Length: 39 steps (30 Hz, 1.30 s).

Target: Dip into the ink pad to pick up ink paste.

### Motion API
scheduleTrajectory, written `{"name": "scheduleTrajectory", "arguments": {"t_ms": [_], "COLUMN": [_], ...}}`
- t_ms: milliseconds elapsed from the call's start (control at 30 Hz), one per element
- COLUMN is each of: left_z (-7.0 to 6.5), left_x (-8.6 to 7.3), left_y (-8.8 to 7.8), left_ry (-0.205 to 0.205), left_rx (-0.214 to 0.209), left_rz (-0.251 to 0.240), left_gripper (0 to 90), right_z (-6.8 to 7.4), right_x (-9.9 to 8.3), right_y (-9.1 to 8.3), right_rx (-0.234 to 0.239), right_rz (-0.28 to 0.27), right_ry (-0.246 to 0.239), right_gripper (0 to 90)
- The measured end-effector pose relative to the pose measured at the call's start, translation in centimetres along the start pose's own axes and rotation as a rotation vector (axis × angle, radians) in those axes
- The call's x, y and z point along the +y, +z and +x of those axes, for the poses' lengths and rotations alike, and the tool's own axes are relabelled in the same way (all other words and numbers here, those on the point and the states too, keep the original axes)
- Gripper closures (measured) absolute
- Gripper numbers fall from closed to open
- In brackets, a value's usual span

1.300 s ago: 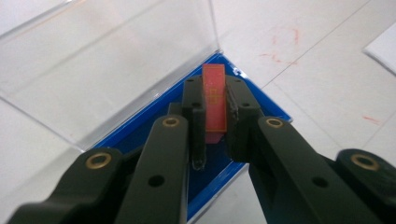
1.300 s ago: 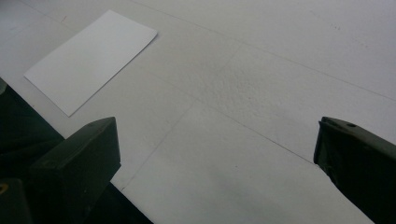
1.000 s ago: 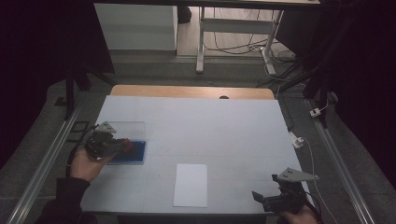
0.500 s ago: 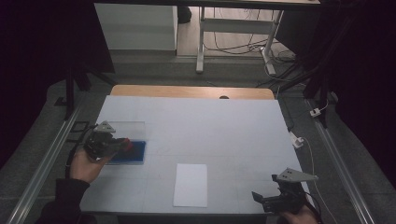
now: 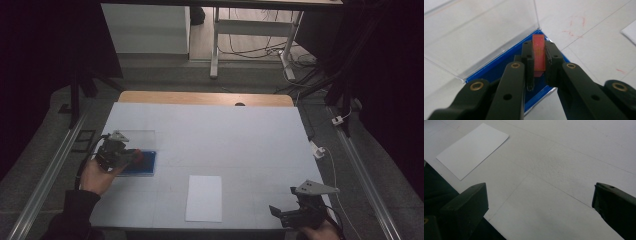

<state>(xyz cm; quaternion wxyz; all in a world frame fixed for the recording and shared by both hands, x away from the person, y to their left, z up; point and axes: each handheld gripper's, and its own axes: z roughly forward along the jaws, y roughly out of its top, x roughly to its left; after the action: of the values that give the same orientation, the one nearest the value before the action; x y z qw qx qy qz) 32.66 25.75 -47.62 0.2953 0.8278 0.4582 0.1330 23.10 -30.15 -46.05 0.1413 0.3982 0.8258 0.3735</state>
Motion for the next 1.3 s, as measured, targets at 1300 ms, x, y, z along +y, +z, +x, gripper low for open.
{"name": "scheduleTrajectory", "arguments": {"t_ms": [1300], "left_z": [0.1], "left_x": [-1.3], "left_y": [2.1], "left_ry": [-0.024], "left_rx": [0.079], "left_rz": [0.051], "left_gripper": [80.7], "right_z": [0.2], "right_x": [0.1], "right_y": [0.3], "right_rx": [0.000], "right_rz": [0.021], "right_ry": [-0.019], "right_gripper": [0.8]}}
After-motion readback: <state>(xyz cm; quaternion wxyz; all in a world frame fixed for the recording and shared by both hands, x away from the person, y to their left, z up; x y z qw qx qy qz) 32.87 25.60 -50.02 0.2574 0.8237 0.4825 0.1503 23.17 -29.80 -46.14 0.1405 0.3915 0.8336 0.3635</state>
